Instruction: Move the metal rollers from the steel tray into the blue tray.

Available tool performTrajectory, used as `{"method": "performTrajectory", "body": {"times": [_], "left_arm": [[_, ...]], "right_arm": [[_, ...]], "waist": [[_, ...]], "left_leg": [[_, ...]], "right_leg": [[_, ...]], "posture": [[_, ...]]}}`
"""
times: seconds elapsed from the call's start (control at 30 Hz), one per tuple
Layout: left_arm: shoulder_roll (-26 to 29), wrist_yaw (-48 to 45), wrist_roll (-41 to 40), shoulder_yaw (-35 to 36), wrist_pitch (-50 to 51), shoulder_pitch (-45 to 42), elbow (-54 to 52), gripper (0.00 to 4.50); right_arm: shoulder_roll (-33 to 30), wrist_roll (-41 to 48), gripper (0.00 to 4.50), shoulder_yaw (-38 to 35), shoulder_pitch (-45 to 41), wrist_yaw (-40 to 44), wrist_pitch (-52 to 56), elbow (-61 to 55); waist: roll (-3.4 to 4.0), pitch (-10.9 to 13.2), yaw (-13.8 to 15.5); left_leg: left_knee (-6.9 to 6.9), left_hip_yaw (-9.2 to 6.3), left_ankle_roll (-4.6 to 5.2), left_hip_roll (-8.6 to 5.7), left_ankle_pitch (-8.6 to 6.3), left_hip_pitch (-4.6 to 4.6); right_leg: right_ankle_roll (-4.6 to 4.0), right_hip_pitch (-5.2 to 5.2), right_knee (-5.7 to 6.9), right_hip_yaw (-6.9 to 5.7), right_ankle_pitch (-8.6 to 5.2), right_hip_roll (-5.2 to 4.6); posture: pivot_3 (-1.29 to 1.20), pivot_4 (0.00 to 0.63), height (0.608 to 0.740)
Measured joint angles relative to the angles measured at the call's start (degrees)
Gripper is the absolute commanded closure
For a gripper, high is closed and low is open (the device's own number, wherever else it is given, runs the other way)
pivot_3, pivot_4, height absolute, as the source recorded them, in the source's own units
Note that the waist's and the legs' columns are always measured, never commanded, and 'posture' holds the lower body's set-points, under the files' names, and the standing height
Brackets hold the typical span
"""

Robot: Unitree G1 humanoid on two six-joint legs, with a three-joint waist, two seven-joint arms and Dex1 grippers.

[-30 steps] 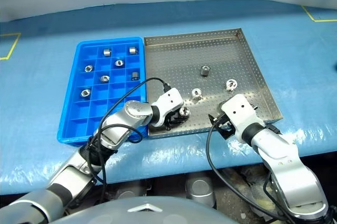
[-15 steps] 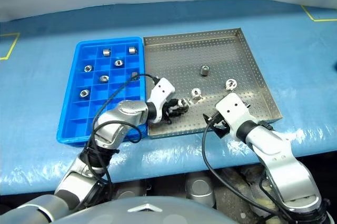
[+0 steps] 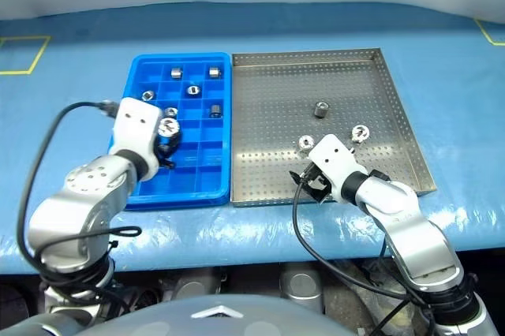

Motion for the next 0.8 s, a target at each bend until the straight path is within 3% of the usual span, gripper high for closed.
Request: {"method": "performTrajectory", "body": {"times": [0.27, 0.53, 0.57, 0.67, 0.73, 0.8], "left_arm": [[0.1, 2.2, 0.9, 2.7, 3.9, 9.7, -2.9, 2.79], [1.2, 2.0, 0.7, 3.3, 2.2, 12.8, -2.9, 2.79], [1.5, 2.0, 0.7, 3.2, 1.9, 12.9, -2.9, 2.09], [1.7, 2.0, 0.5, 3.1, 1.1, 12.7, -2.9, 1.42], [-0.4, 2.1, 0.4, 3.7, 0.2, 11.4, -2.5, 1.09], [-3.8, 1.6, -0.4, 4.7, -0.9, 10.1, -2.2, 1.09]], "right_arm": [[0.2, -0.4, 0.00, 2.5, -2.7, 1.8, -1.6, 3.2], [0.3, -1.0, 0.00, 3.1, -3.2, 2.1, -2.2, 3.8], [0.3, -1.0, 0.00, 3.1, -3.3, 2.1, -2.2, 3.8], [0.3, -1.1, 0.00, 3.1, -3.5, 2.1, -2.2, 4.0], [0.6, -1.2, 0.00, 3.1, -3.8, 2.0, -2.3, 4.1], [0.8, -1.2, 0.00, 3.1, -3.9, 1.8, -2.3, 4.1]], "waist": [[-0.05, 0.0, 2.4], [-0.05, 0.0, 2.1], [-0.05, 0.0, 2.0], [0.00, 0.0, 2.1], [0.07, -0.1, 2.3], [-0.04, -0.1, 2.5]], "left_leg": [[-0.02, -0.15, -0.07, 0.00, 0.04, 0.00], [-0.20, -0.12, -0.08, 0.05, 0.04, 0.10], [-0.23, -0.12, -0.08, 0.05, 0.04, 0.10], [-0.31, -0.13, -0.18, 0.05, 0.10, 0.14], [-0.32, -0.15, -0.26, 0.04, 0.15, 0.15], [-0.26, -0.17, -0.30, 0.03, 0.18, 0.11]], "right_leg": [[-0.29, 0.03, -0.01, -0.22, 0.07, -0.07], [-0.37, 0.00, 0.01, -0.25, 0.02, -0.07], [-0.39, -0.01, 0.01, -0.25, 0.02, -0.07], [-0.41, 0.00, 0.01, -0.26, 0.01, -0.08], [-0.39, 0.01, 0.04, -0.27, 0.01, -0.08], [-0.31, 0.02, 0.01, -0.31, 0.00, -0.07]], "posture": [[0.14, 0.150, 0.740], [0.14, 0.150, 0.740], [0.14, 0.150, 0.740], [0.13, 0.150, 0.740], [0.12, 0.150, 0.740], [0.09, 0.150, 0.740]]}}
